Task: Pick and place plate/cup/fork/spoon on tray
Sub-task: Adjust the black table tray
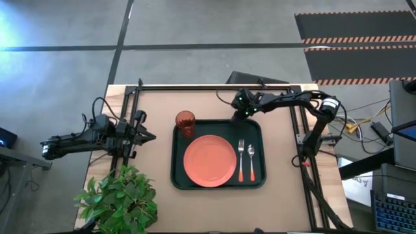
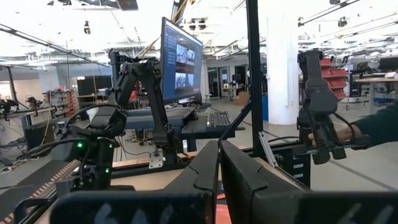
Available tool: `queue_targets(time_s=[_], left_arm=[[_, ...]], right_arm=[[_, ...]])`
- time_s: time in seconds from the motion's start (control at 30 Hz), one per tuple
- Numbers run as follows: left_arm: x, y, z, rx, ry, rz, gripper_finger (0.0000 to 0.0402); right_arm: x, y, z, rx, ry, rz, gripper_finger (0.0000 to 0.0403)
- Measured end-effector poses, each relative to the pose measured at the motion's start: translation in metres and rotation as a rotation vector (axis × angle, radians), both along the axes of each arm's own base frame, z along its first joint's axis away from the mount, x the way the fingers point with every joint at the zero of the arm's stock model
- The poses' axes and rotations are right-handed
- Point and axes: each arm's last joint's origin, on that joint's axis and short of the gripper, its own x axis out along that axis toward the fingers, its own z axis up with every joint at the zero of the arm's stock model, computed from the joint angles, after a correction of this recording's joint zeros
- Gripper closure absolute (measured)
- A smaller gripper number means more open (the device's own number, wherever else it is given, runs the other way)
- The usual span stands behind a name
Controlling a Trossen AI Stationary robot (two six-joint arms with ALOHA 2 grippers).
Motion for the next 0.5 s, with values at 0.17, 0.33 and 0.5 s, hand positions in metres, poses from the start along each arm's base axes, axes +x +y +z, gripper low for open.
queue_targets(time_s=[0.17,0.33,0.5], left_arm=[[0.0,0.0,0.0002,0.0,-0.001,0.0,0.0402],[0.0002,0.0,-0.0007,-0.001,0.002,0.0,0.0402],[0.0001,-0.0002,-0.0006,0.001,0.002,-0.008,0.0402]], right_arm=[[0.0024,0.0043,0.0001,0.005,-0.002,0.013,0.0394],[0.0024,0.0046,0.0006,0.003,-0.003,0.017,0.0394],[0.0014,0.0046,0.0048,-0.019,-0.011,0.036,0.0394]])
